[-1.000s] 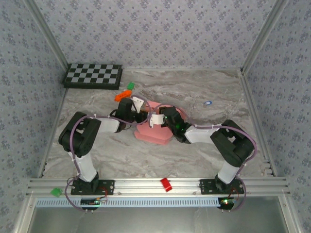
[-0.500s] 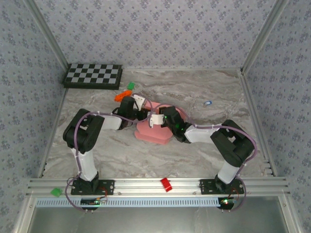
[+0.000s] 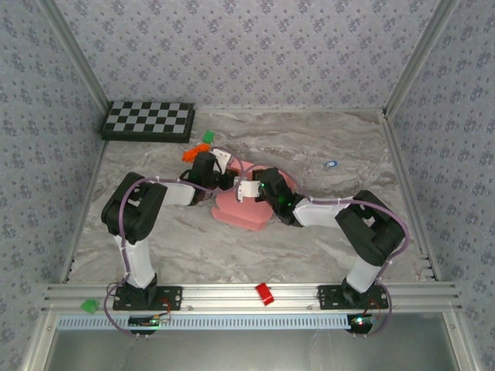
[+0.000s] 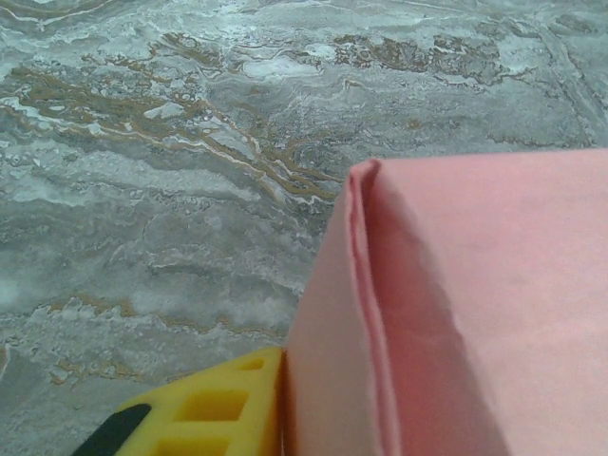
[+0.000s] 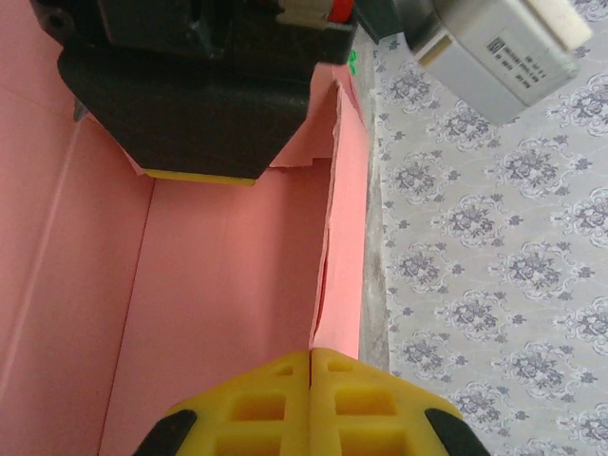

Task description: Fold the paper box

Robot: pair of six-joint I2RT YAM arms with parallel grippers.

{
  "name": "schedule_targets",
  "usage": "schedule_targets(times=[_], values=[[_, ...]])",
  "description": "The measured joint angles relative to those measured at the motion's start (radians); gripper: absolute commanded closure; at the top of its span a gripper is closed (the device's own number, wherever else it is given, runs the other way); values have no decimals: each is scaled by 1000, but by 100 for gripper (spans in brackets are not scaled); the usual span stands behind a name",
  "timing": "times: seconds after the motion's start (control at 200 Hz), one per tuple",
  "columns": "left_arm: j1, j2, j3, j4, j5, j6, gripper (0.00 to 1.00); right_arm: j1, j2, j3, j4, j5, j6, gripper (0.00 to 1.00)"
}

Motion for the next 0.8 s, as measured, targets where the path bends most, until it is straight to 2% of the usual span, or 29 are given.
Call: schedule_targets(times=[0.28,0.485,0.555,0.71,0.8], values=[[-1,0,-15,20,-18,4,96,1,5,28,0,-1,8,100],[-4,0,-17,24,-26,4,100,1,10,34,-3,0,19,99],[-7,-4,-20,22,-37,4,100,1,10,34,-3,0,31,88],[-18,-42,-43,-10,-74,4,100,5,9,39,-8,14,72,47],[-21,-64,-51,-43,-98,-1,100,13,-7,42,-36,27,98,35]])
